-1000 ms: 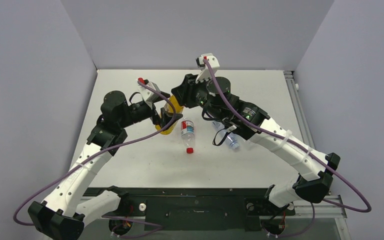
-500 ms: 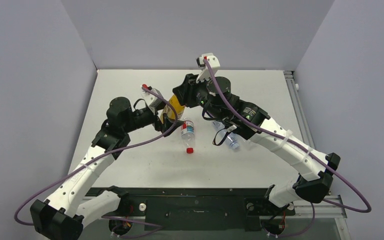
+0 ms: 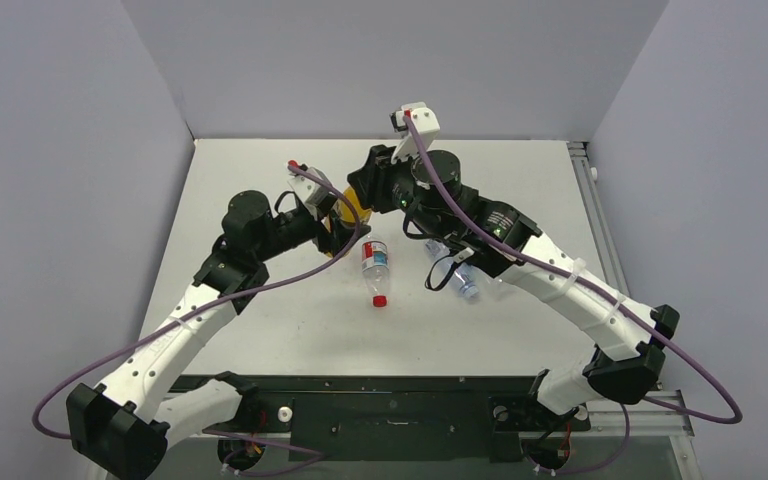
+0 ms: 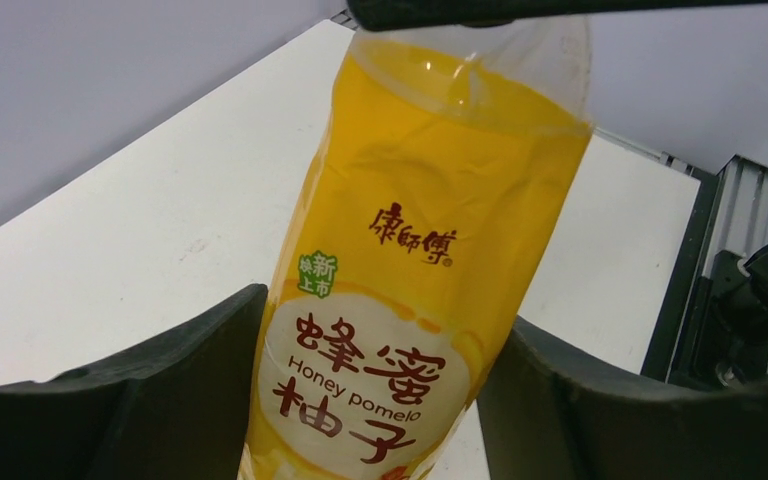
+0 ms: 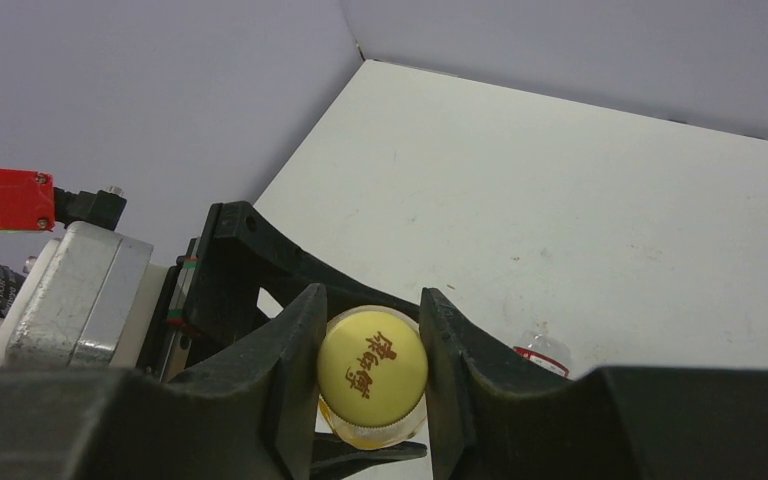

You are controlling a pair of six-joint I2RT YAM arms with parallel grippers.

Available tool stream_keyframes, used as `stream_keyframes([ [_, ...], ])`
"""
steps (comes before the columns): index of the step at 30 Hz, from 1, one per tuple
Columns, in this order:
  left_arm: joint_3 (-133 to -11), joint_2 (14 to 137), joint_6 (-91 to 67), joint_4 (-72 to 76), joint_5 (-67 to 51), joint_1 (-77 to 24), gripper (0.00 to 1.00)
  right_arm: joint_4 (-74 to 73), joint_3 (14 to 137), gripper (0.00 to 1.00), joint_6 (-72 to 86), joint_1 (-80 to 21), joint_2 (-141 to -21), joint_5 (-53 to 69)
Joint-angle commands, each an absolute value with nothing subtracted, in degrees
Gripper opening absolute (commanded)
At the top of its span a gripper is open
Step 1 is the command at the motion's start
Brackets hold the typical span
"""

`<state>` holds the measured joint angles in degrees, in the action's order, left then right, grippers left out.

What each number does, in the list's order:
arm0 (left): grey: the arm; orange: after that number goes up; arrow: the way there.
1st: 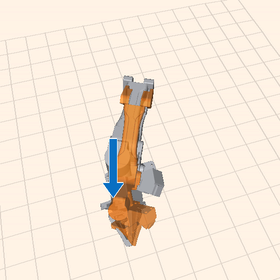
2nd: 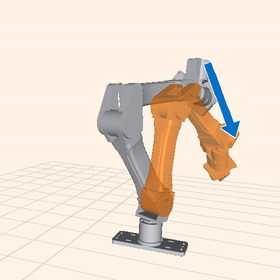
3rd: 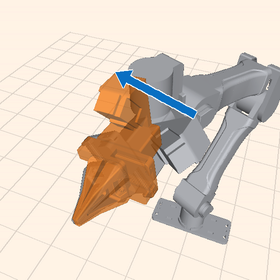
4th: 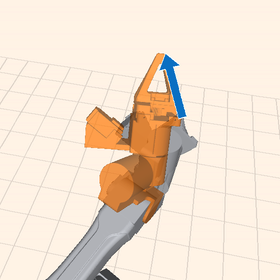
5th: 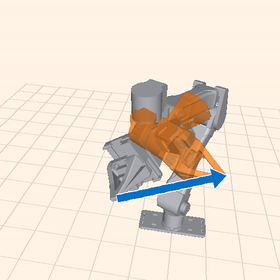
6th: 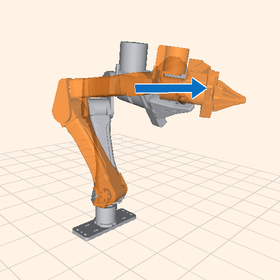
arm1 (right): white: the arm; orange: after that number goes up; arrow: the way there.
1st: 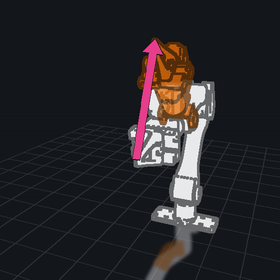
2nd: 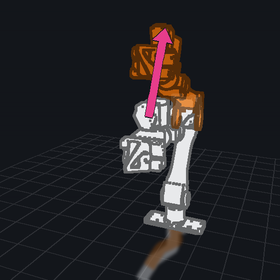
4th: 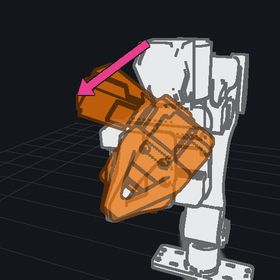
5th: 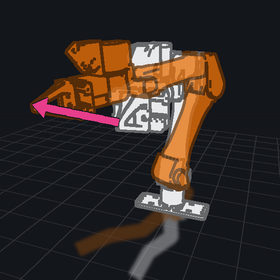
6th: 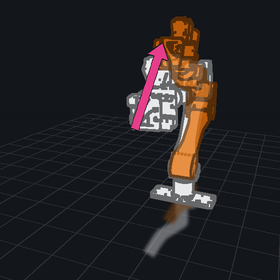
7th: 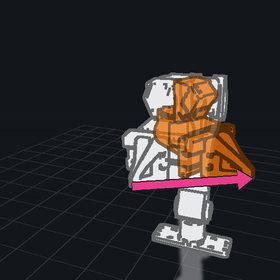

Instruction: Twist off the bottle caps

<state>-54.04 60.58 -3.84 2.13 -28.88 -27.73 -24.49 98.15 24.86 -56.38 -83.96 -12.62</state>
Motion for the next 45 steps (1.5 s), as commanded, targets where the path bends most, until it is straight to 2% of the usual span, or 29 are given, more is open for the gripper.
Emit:
stream_keyframes([
  [1, -55.5, 60.7, -5.3, 6.1, -25.0, -27.2, 0.52, -23.1, 101.4, 0.0, 27.1, -57.8, -83.9, -11.9],
  [9, -52.0, 57.3, -7.7, 8.6, -24.8, -27.2, 0.19, -26.4, 106.1, 0.0, 27.3, -59.4, -87.1, -11.5],
  [17, -49.4, 52.1, -7.6, 7.8, -28.9, -27.1, 0.07, -25.9, 105.1, 0.02, 26.9, -60.7, -85.5, -15.0],
  [18, -49.0, 52.0, -7.6, 7.8, -28.6, -27.1, 0.06, -26.1, 105.2, 0.08, 26.8, -60.9, -85.4, -15.2],
  [19, -48.9, 51.6, -7.6, 7.7, -28.5, -27.1, 0.04, -26.4, 105.6, 0.26, 26.7, -61.0, -85.5, -15.9],
  [20, -48.9, 51.5, -7.8, 7.8, -28.1, -27.0, 0.03, -27.0, 106.3, 0.36, 26.7, -61.0, -85.6, -16.3],
  [21, -48.9, 51.3, -8.1, 7.9, -28.0, -26.9, 0.01, -27.3, 106.7, 0.57, 26.6, -61.1, -85.7, -17.4],
  [23, -48.9, 51.2, -9.2, 8.1, -27.6, -26.8, 0.0, -28.5, 108.6, 0.7, 26.7, -61.3, -86.4, -19.7],
  [24, -49.0, 51.2, -10.0, 8.3, -27.5, -26.8, 0.0, -29.6, 110.2, 0.71, 27.0, -61.4, -87.1, -20.5],
  [28, -49.3, 51.7, -11.9, 8.9, -26.9, -26.8, 0.0, -32.8, 114.9, 0.7, 27.5, -62.1, -90.0, -24.3],
  [34, -50.2, 53.7, -12.3, 8.9, -26.0, -26.8, 0.0, -34.2, 116.2, 0.52, 27.2, -63.1, -91.7, -25.8],
  [36, -50.4, 53.9, -12.8, 9.2, -25.7, -26.8, 0.0, -34.0, 116.1, 0.49, 27.0, -63.1, -91.6, -25.7],
  [45, -51.6, 53.4, -14.6, 8.8, -24.8, -26.8, 0.0, -36.8, 118.7, 0.5, 26.7, -62.5, -93.7, -26.1],
])
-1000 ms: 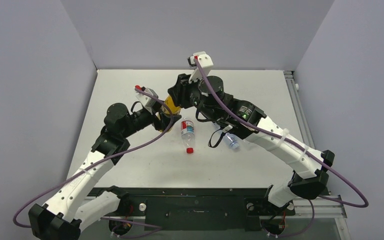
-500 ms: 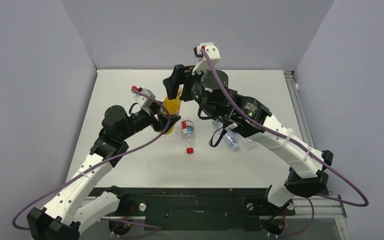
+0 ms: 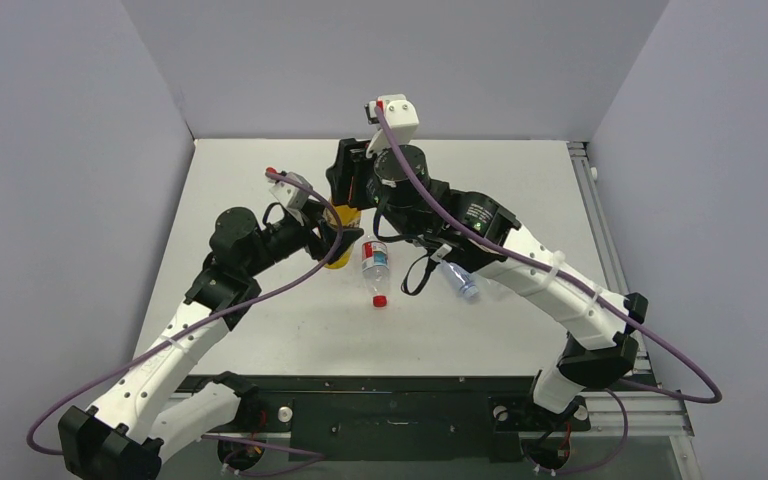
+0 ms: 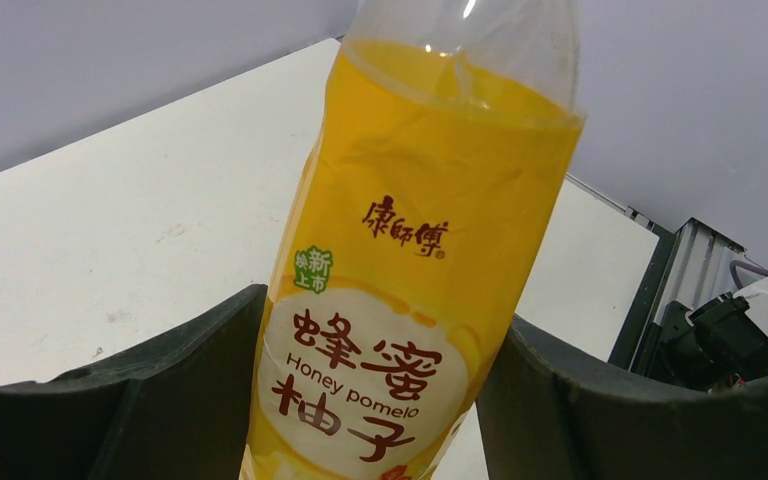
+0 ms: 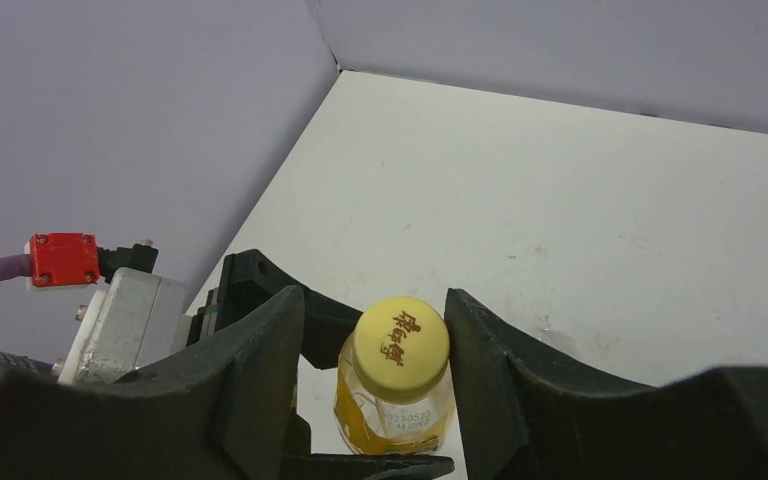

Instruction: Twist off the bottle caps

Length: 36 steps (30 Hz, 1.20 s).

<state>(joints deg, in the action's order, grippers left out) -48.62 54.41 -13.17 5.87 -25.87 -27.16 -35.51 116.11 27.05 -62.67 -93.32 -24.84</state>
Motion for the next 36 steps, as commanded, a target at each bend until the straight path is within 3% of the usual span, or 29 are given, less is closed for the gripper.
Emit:
stream_keyframes([
  [1, -51.6, 53.2, -14.6, 8.7, -24.8, -26.8, 0.0, -36.8, 118.6, 0.48, 26.8, -62.3, -93.7, -26.0],
  [4, -51.7, 53.1, -14.7, 8.4, -24.4, -26.8, 0.0, -36.4, 118.2, 0.4, 27.4, -62.0, -93.7, -25.6],
  [8, -52.1, 53.7, -15.2, 8.5, -24.2, -26.8, 0.0, -35.4, 117.7, 0.11, 27.4, -61.9, -93.1, -25.3],
  [10, -52.4, 53.9, -15.6, 8.5, -24.2, -26.8, 0.0, -34.3, 116.9, 0.01, 27.0, -61.8, -92.4, -24.4],
  [11, -52.7, 54.0, -15.9, 8.5, -24.3, -26.8, 0.0, -33.8, 116.4, 0.0, 26.6, -61.7, -92.1, -23.7],
  [16, -54.8, 53.6, -17.9, 7.7, -29.5, -25.7, 0.0, -29.3, 115.0, 0.0, 22.2, -59.9, -89.7, -8.3],
  [21, -54.7, 52.4, -28.1, 13.8, -44.9, -20.6, 0.0, -24.4, 113.1, 0.0, 21.9, -55.2, -86.7, 18.0],
  [25, -55.1, 52.1, -34.3, 18.2, -54.2, -19.1, 0.0, -17.8, 108.0, 0.0, 21.8, -53.2, -83.3, 32.2],
  [33, -56.0, 52.4, -39.3, 21.1, -58.8, -20.1, 0.0, -18.9, 108.2, 0.01, 18.3, -53.0, -81.7, 33.6],
  [34, -55.8, 52.5, -38.7, 20.8, -58.6, -20.2, 0.0, -19.6, 108.2, 0.09, 18.0, -53.1, -81.6, 31.7],
  [35, -55.8, 52.7, -38.2, 19.8, -57.9, -20.2, 0.0, -20.0, 108.1, 0.29, 18.0, -53.7, -81.1, 24.2],
  [36, -55.6, 52.7, -36.1, 19.2, -57.2, -20.2, 0.0, -20.8, 107.8, 0.38, 17.6, -54.2, -80.9, 19.6],
])
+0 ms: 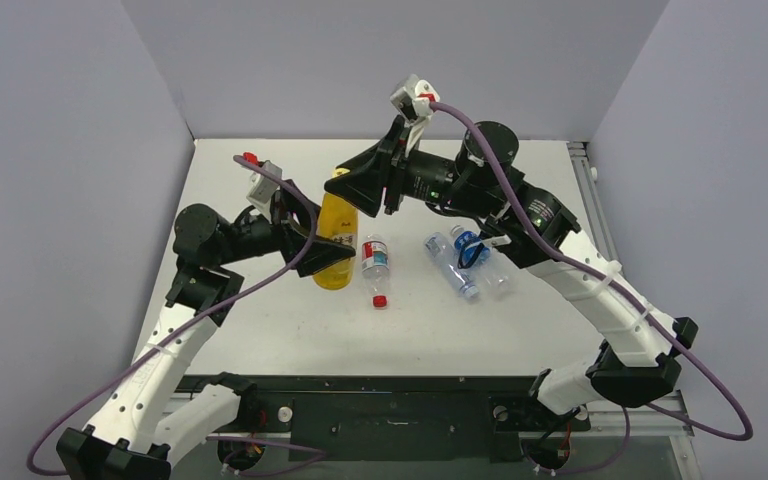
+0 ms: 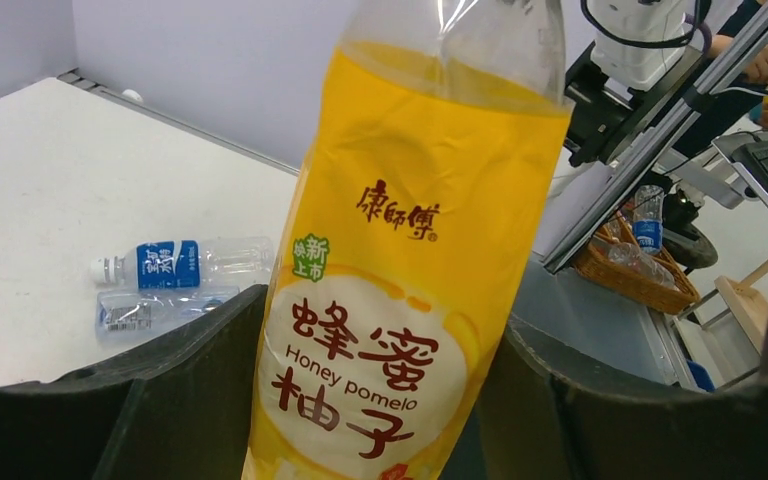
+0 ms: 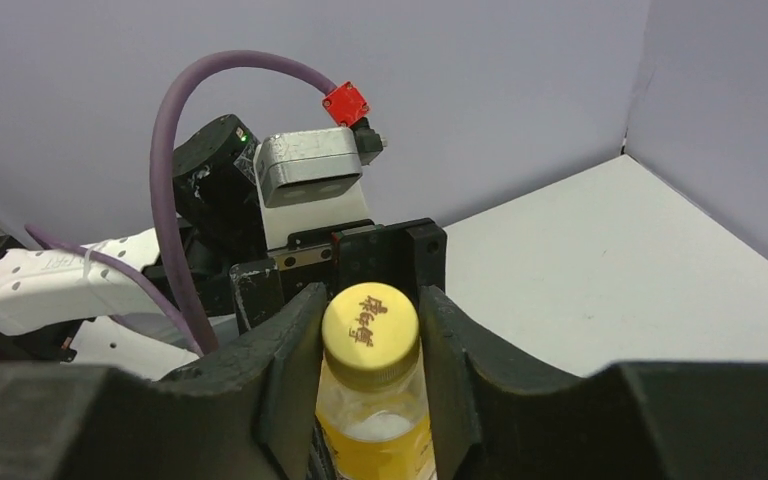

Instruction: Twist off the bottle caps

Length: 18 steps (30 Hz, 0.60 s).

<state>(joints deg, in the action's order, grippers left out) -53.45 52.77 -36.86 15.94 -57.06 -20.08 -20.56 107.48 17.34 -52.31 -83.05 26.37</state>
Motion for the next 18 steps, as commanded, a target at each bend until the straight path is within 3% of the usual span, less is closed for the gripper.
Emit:
stream_keyframes([
  [1, -55.5, 52.6, -34.7, 17.6, -54.8, -20.2, 0.0, -21.1, 107.7, 0.61, 17.4, -55.7, -80.4, 8.6],
  [3, -55.2, 52.2, -29.6, 15.2, -49.9, -20.2, 0.0, -22.4, 107.9, 0.76, 17.2, -57.6, -80.5, -5.8],
  [8, -53.0, 50.6, -15.8, 11.4, -35.4, -21.0, 0.0, -28.6, 113.9, 0.8, 22.0, -60.6, -84.9, -21.5],
  [12, -51.5, 50.2, -10.8, 10.5, -29.3, -22.8, 0.0, -32.9, 120.1, 0.74, 23.4, -62.8, -90.0, -23.3],
  [18, -50.6, 50.6, -10.4, 9.3, -27.2, -24.5, 0.0, -32.7, 123.2, 0.56, 23.9, -63.8, -93.5, -21.6],
])
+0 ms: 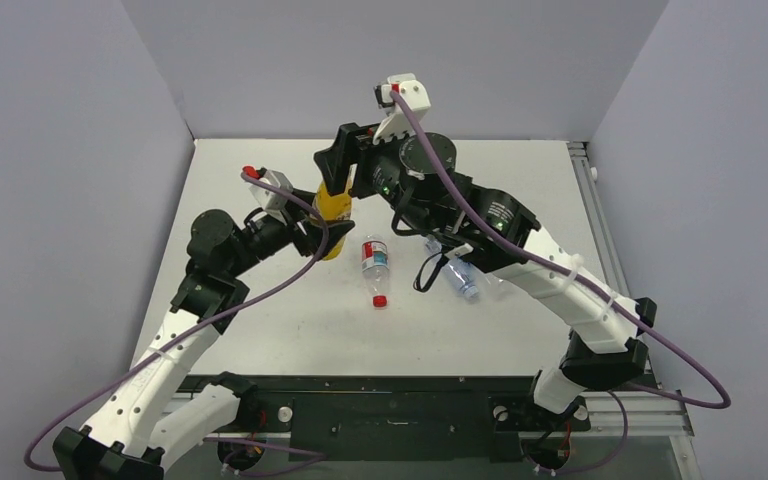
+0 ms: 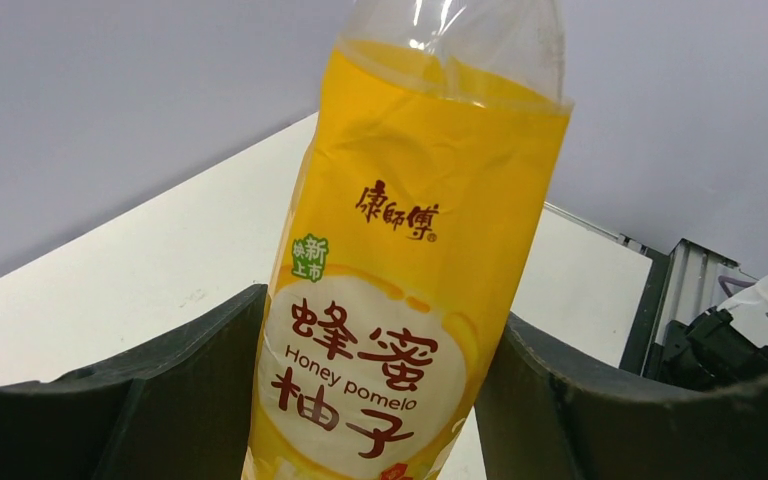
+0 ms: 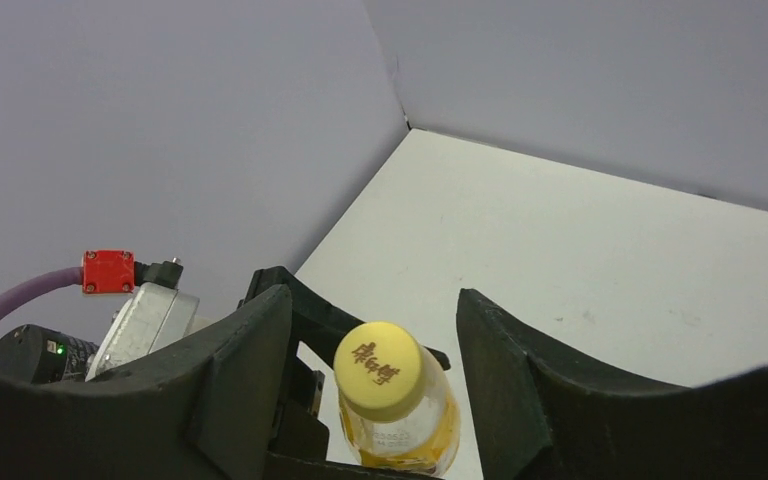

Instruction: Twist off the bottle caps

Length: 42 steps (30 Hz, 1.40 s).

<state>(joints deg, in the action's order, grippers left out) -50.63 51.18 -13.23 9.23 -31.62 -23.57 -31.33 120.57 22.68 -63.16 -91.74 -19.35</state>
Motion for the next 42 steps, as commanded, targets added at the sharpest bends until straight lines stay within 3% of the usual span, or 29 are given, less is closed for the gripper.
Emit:
stream_keyframes([
  [1, -50.6, 50.6, -10.7, 9.3, -27.0, -24.6, 0.0, -32.7, 123.5, 0.55, 24.0, -63.8, -93.6, -21.5],
  [9, -51.1, 51.0, -13.1, 9.6, -26.0, -24.7, 0.0, -32.9, 123.6, 0.37, 24.1, -63.8, -94.2, -21.3],
  [11, -51.3, 51.1, -13.7, 9.7, -26.2, -24.7, 0.0, -33.2, 123.6, 0.28, 24.1, -63.7, -94.4, -21.5],
  [14, -51.4, 51.2, -14.6, 9.8, -26.9, -24.7, 0.0, -33.4, 123.4, 0.03, 24.5, -63.3, -94.3, -21.4],
  [15, -51.4, 51.2, -15.2, 10.0, -27.5, -24.7, 0.0, -33.3, 123.3, 0.0, 24.5, -63.1, -94.0, -20.7],
  [18, -52.0, 51.1, -17.6, 10.9, -30.0, -24.7, 0.0, -32.1, 122.3, 0.0, 23.1, -62.0, -92.9, -15.8],
  [24, -53.5, 50.9, -26.9, 17.6, -45.2, -24.6, 0.0, -18.8, 111.8, 0.0, 21.2, -56.9, -85.7, 16.5],
  [30, -55.3, 51.4, -36.4, 22.5, -55.9, -24.7, 0.0, -6.5, 104.2, 0.0, 25.6, -53.3, -80.6, 36.7],
  [36, -56.0, 51.8, -40.3, 23.9, -59.7, -25.0, 0.0, -7.6, 105.6, 0.0, 23.9, -53.1, -81.2, 44.4],
  [42, -55.6, 52.6, -39.2, 23.3, -60.2, -25.0, 0.0, -15.1, 107.9, 0.01, 18.0, -51.9, -81.1, 40.9],
])
